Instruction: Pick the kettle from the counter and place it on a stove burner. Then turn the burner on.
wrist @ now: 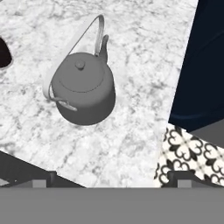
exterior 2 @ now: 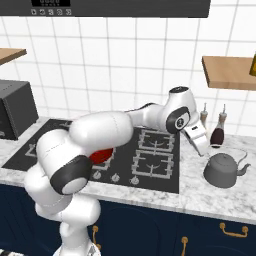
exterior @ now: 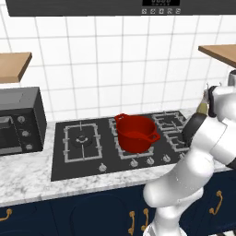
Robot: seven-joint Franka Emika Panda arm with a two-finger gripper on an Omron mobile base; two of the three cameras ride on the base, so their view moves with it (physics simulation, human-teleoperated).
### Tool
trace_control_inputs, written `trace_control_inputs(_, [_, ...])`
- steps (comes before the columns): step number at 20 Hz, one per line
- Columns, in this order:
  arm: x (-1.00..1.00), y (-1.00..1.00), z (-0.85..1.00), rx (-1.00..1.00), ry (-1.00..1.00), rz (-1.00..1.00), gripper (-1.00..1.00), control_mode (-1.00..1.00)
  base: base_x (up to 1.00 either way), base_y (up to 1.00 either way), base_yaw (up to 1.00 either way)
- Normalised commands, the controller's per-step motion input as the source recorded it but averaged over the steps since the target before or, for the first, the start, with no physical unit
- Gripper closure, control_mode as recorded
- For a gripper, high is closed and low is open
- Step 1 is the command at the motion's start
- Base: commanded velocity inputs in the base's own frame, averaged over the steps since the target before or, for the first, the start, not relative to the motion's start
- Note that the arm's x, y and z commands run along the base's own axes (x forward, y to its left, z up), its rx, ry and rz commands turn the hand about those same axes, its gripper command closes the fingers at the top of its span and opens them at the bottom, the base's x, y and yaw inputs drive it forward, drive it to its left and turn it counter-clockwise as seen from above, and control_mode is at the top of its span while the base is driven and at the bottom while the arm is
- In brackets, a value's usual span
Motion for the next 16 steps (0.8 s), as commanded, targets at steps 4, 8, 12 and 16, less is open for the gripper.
trace_control_inputs(4, [0.27,-0.25,-0.1,0.0,0.0,0.0,-1.0,-1.0,0.0,0.0,0.0])
trace_control_inputs(8, [0.29,-0.13,-0.18,0.0,0.0,0.0,-1.0,-1.0,0.0,0.0,0.0])
trace_control_inputs(12, [0.21,-0.19,-0.19,0.0,0.0,0.0,-1.0,-1.0,0.0,0.0,0.0])
trace_control_inputs(16, [0.11,-0.27,-0.17,0.0,0.0,0.0,-1.0,-1.0,0.0,0.0,0.0])
